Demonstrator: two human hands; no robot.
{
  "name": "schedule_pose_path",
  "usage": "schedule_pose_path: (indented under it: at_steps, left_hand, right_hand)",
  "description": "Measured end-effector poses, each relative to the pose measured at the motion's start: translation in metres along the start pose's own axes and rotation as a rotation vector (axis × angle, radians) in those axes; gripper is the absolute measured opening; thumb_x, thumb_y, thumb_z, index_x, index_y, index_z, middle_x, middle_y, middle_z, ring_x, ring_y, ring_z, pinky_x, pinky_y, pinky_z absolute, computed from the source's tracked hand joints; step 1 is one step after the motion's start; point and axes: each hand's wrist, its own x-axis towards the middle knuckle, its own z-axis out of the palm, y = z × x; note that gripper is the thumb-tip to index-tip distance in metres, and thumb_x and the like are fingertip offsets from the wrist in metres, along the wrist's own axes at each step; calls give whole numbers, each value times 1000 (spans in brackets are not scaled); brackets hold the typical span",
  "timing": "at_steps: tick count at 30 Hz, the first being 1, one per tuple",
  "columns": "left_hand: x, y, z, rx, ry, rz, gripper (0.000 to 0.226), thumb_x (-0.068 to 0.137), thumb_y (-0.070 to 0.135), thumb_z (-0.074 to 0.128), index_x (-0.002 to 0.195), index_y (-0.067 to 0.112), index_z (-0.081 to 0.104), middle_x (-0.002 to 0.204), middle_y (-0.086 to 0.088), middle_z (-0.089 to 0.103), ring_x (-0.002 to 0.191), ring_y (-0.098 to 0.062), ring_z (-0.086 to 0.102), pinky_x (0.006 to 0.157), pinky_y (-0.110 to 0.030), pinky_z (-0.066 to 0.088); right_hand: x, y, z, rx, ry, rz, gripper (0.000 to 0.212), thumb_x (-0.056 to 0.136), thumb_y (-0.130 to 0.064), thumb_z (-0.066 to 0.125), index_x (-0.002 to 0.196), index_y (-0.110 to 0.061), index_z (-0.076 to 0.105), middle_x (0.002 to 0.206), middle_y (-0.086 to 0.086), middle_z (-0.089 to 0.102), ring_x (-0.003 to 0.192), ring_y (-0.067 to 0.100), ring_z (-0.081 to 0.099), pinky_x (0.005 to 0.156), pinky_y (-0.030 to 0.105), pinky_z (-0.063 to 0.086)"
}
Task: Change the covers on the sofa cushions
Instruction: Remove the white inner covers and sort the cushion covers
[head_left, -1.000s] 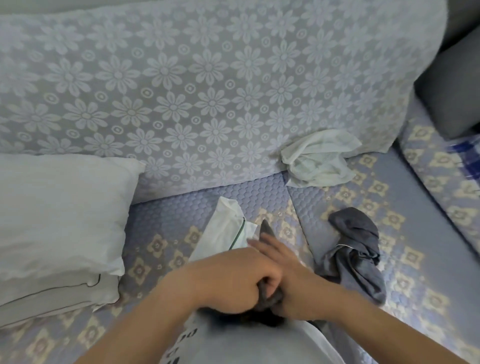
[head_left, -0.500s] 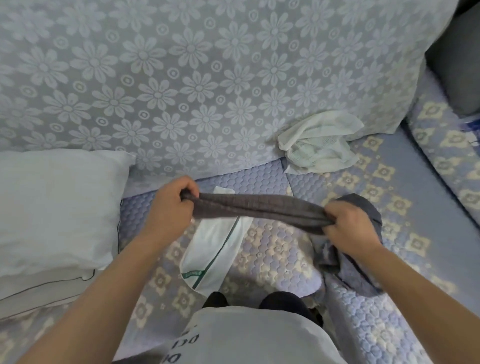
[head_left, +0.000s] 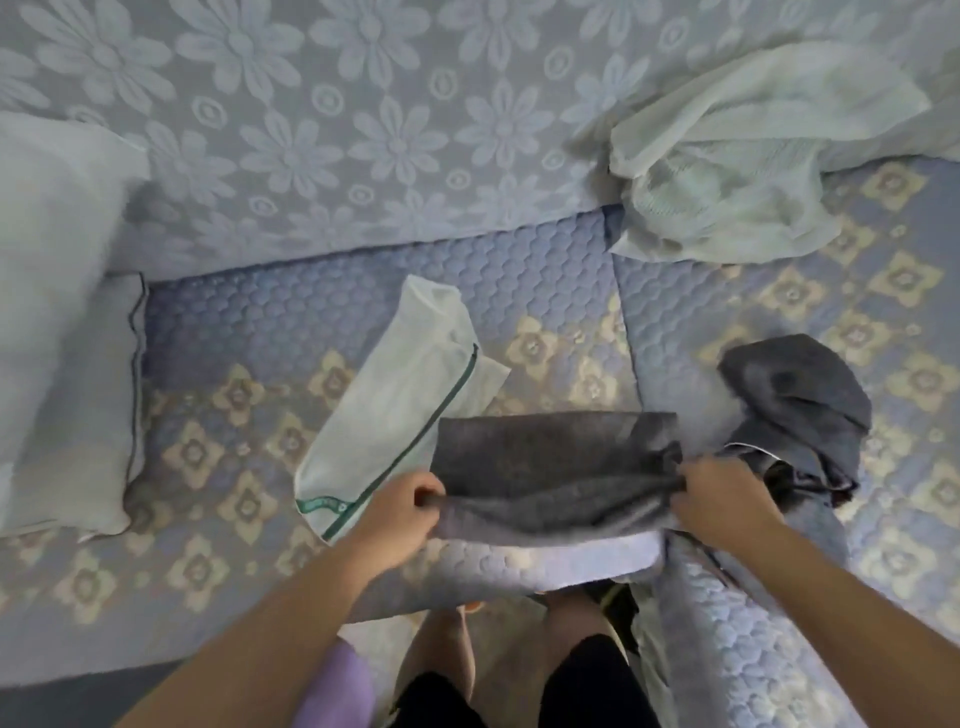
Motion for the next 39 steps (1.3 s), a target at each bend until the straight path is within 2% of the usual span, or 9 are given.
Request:
schedule_pose_path:
  at_steps: [4,7,11,14,17,24,30,35,39]
  left_hand:
    - [59,-1,-12,-213,279,-161,56,94,26,65,146,22,45,134,-9,47,123,-25,53,104,-38,45]
    - [63,-14,-6,-79,245,-311,67,98,39,58,156,22,29,151,-16,31,138,-36,36,111,-47,37]
    - [23,-68,4,-42,504,-506,61,99,34,55,154,19,32,155,-18,31,141,-36,30,113,-51,30]
    - [-7,-110,7,-107,520,-646,64,97,32,59,154,23,31,156,-20,27,141,-42,28,111,-54,32]
    - [-24,-142,5,-150,510,-652,66,95,28,62,154,23,32,156,-22,23,138,-45,30,111,-54,31]
    - [-29,-151,3,-86,471,-508,63,92,16,58,149,27,36,151,-16,27,135,-41,31,109,-53,36]
    - [-15,-137,10,30,396,-386,76,89,15,60,156,26,28,155,-16,22,139,-41,25,113,-51,35]
    - [-7,-123,7,148,421,-278,74,90,17,64,157,24,32,155,-18,23,139,-41,27,112,-48,34]
    - [4,-130,1,263,455,-222,66,87,18,70,148,18,48,148,-21,39,133,-43,39,108,-53,39]
  right_hand:
    - [61,-25,-11,19,281,148,53,87,-16,54,138,-14,44,138,19,47,126,41,41,106,48,36]
    - [66,-75,-3,-120,420,-194,72,82,-12,59,149,-11,34,152,25,33,135,47,32,111,57,30]
    - [41,-152,36,-36,105,-610,76,98,-41,51,160,-23,10,166,12,6,150,39,10,119,55,26]
    - [38,-173,62,-153,-153,-527,100,94,-60,50,156,-28,-22,165,5,-23,153,35,-11,122,56,12]
    - [41,-191,77,-256,-1,-403,111,94,-49,56,147,-19,-37,163,14,-26,151,44,-10,118,63,17]
    - [24,-193,70,644,202,-88,55,95,0,48,148,-17,47,140,3,52,128,23,49,111,42,41]
    - [2,-118,73,1527,91,687,11,101,-3,50,94,-4,57,78,7,52,60,-5,58,103,48,47]
    - [23,-105,82,1827,-26,1009,35,89,-33,71,119,-18,62,120,3,66,100,23,64,71,43,56]
    - [29,-128,60,1887,-156,1036,52,88,-57,67,127,-25,55,121,2,53,113,31,54,101,54,48]
